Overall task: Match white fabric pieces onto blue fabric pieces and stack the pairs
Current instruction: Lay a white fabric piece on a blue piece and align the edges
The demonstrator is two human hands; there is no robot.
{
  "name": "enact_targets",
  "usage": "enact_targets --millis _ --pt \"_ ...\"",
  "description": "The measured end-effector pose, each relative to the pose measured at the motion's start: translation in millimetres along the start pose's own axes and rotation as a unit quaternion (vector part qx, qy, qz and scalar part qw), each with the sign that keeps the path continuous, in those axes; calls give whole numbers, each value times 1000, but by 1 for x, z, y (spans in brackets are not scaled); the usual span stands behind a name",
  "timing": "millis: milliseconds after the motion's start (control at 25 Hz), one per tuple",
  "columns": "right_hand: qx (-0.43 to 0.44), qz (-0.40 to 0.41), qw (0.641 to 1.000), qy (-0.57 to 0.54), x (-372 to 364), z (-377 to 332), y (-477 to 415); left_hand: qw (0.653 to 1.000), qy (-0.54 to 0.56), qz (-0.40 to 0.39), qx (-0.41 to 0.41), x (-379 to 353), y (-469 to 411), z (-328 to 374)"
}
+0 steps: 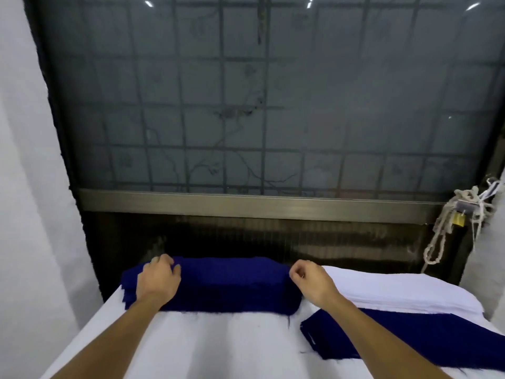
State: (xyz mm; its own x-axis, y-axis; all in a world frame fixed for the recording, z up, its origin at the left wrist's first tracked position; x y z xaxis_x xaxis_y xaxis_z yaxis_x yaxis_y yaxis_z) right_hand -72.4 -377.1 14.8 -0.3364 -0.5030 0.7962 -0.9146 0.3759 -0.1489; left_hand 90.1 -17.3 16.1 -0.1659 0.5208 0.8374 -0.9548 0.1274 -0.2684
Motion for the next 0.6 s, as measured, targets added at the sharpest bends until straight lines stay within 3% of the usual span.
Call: enact_targets --millis 120,280,360,440,600 --pt "24 21 998 59 -19 -22 -16 997 -30 -65 22 1 -14 -32" --pt "58 22 985 159 -47 -41 -30 997 -64 -41 -7 -4 -21 -47" --pt "71 25 979 188 -58 -45 -35 999 -24 -21 -2 -7 -23 -49" --pt "76 31 977 197 -64 -47 -38 999 4 -33 6 -9 -25 -48" --pt "73 42 972 221 -70 -48 -42 996 -47 -53 -59 -8 -28 -41"
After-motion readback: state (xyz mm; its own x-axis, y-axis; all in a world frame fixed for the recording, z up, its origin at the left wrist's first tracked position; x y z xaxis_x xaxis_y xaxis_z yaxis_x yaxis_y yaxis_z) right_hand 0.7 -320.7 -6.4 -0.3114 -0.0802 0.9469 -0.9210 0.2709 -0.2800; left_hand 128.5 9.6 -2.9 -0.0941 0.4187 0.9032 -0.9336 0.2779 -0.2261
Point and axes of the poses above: each hand's wrist, its own y-axis away from the middle knuckle, its own x-axis out of the back of the hand, z = x × y, the point moved 8 cm from there along -y, towards the middle knuckle, and after that the axes turned 1 degree about y, right-handed, at the moved point
